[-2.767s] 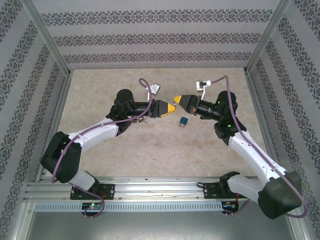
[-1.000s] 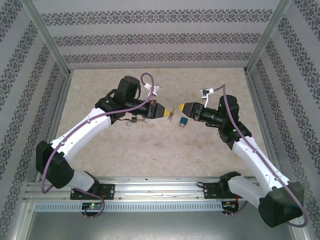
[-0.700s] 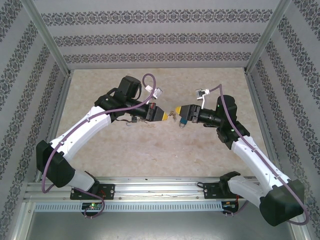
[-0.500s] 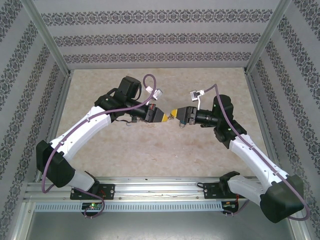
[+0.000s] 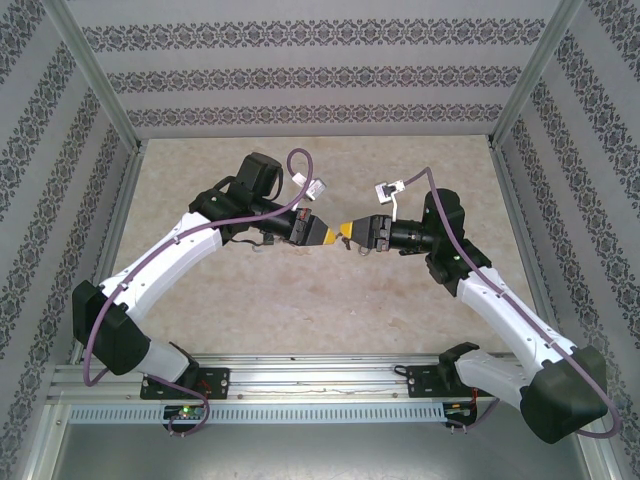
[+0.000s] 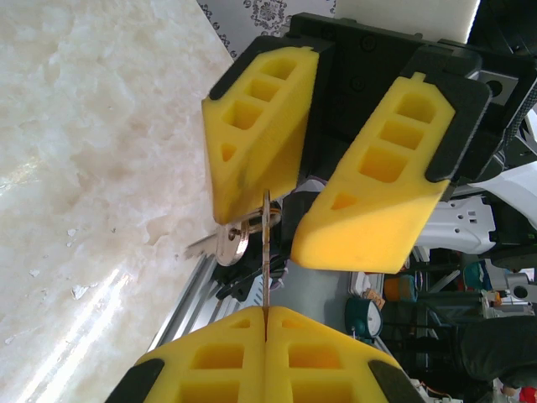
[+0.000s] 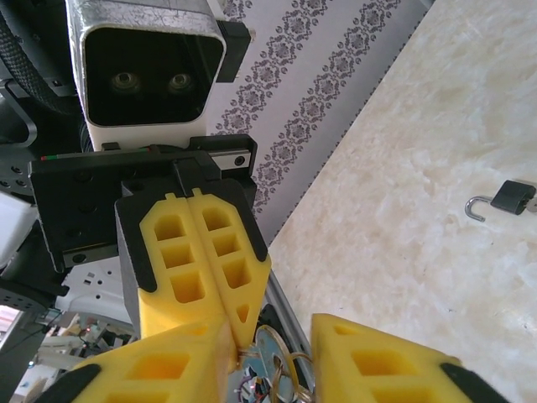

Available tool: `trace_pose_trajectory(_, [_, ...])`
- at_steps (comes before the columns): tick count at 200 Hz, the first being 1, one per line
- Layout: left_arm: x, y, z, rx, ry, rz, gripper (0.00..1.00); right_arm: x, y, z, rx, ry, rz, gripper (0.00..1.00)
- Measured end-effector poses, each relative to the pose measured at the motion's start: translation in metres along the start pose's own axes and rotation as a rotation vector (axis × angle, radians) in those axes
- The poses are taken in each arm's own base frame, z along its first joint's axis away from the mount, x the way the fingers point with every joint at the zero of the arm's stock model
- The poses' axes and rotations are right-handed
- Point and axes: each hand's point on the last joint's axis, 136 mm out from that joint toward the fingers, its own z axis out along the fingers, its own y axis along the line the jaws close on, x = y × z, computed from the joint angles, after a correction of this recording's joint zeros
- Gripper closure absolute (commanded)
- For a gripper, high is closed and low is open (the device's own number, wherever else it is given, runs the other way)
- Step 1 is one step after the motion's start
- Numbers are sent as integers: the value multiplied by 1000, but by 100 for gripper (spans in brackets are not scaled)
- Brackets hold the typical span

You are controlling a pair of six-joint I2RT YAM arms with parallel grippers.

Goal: Unlock with the key

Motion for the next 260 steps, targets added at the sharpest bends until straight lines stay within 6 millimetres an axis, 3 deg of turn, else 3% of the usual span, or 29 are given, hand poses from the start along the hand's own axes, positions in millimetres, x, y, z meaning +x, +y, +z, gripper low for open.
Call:
trace_pose_trajectory(30, [0,0,0,0,0,3,100,2,3,-2,-7,7,-5,73])
trace_pose_trajectory(79, [1,-1,0,8,3,10,100,3,3,-6,-5,10,0,100])
trace_pose_trajectory(116, [0,0,-1,6,2,6,100,2,5,-8,-10,8,-12,100])
trace_pose_trajectory(145, [-13,10,-9,-11,-59,-40,67,0,2,-7,51,-33,-91,100])
trace_pose_trajectory(173, [-35,53,-37,-33,-228,-229,65,-1,-5,-3,188,-91,-247,100])
trace_pose_trajectory(200, [-48,92,-64,-23,-396,-433,60,-16,-12,-4,331,-183,-425,100])
trace_pose_trajectory(217, [-54,93,-68,2,-443,-500,52,-27,-12,-4,409,-241,-546,100])
trace_pose_trajectory(260, [-68,79,-78,88,-536,-578,46,-42,-9,7,521,-345,-843,100])
